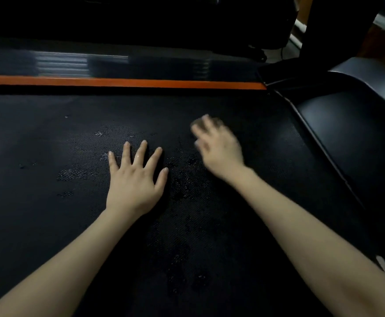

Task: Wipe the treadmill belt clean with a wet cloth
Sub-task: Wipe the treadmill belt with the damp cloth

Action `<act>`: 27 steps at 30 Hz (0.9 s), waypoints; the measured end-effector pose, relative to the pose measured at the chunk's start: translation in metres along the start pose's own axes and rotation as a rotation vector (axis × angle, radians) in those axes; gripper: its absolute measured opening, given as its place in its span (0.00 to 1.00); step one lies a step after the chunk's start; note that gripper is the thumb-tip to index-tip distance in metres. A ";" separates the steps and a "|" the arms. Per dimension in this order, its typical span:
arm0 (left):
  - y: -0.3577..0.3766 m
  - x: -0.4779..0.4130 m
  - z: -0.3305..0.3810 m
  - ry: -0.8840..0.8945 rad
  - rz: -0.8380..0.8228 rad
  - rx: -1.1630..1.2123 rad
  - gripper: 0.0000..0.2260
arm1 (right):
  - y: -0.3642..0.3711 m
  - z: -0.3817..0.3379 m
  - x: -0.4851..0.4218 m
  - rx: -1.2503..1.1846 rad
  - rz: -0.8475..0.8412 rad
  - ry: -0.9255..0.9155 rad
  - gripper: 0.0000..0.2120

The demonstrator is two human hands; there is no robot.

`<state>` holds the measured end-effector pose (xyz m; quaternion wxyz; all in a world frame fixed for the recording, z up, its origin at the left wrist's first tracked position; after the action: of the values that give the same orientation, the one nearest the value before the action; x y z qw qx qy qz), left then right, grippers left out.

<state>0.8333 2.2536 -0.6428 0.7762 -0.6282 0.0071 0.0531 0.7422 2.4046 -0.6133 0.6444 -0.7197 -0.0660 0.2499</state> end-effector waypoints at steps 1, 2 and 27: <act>0.000 0.000 0.000 0.003 0.002 -0.001 0.34 | 0.001 -0.029 0.016 -0.052 -0.002 -0.160 0.20; 0.000 0.001 0.000 0.006 -0.001 -0.004 0.34 | 0.000 -0.043 0.027 -0.105 -0.027 -0.281 0.20; -0.002 0.001 0.001 -0.011 0.010 0.007 0.34 | 0.015 0.043 -0.073 0.003 -0.048 0.295 0.20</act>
<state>0.8349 2.2545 -0.6407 0.7781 -0.6251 0.0063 0.0604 0.6559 2.4105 -0.6093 0.6540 -0.7458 0.0127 0.1263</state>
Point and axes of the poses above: each hand's wrist, its own x-axis away from the middle knuckle, its own y-axis out of the palm, z = x × y, the point moved 10 cm from there along -x, towards the middle knuckle, and after that the axes turned 5 degrees about x, right-handed, at the moved point
